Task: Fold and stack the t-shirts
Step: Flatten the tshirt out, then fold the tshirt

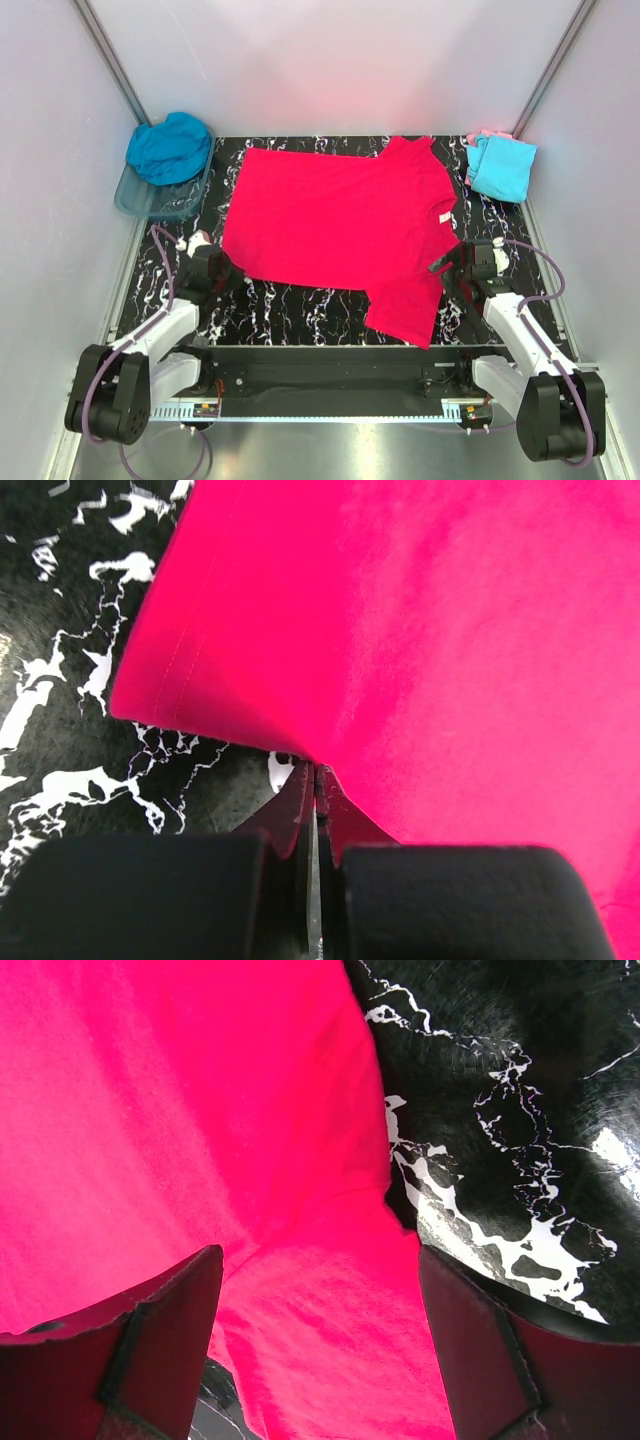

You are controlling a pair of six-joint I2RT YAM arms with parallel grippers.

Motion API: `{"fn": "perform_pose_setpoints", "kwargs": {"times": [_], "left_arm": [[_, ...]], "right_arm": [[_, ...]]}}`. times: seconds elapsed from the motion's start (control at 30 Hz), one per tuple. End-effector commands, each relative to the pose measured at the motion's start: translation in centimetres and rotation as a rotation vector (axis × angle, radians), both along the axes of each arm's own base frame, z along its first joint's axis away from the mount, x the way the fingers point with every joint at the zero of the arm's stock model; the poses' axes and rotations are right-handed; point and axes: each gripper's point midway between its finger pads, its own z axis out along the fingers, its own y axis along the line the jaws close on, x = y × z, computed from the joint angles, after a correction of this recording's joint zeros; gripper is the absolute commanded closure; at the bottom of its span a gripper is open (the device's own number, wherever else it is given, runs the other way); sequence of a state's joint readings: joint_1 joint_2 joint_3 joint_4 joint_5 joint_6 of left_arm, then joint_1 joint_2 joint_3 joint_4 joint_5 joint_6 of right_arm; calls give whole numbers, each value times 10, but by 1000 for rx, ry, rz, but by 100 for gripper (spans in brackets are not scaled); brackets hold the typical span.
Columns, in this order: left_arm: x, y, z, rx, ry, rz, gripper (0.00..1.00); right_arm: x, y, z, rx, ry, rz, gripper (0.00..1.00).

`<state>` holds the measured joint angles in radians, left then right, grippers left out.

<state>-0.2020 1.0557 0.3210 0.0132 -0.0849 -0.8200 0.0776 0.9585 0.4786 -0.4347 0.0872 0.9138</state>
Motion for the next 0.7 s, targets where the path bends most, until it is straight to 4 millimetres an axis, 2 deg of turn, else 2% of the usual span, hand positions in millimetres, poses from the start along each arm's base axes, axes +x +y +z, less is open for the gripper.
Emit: {"fn": "perform_pose_setpoints", "kwargs": {"times": [0.0, 0.07, 0.1, 0.13, 0.17, 0.4, 0.67], "left_arm": [[3, 8, 12, 39, -39, 29, 100], [4, 9, 12, 39, -39, 34, 87], [4, 7, 8, 34, -26, 27, 76], [2, 6, 4, 29, -11, 22, 56], [4, 2, 2, 9, -9, 18, 49], [0, -2, -7, -4, 20, 8, 38], [0, -2, -16, 12, 70, 22, 36]], "right_arm": [[9, 0, 15, 16, -45, -13, 14], [8, -1, 14, 9, -43, -14, 13], [7, -1, 15, 8, -45, -13, 13], [7, -2, 15, 5, -43, -11, 13], [6, -3, 14, -1, -40, -12, 13], [8, -4, 16, -8, -40, -12, 12], [9, -3, 17, -2, -41, -8, 12]]}}
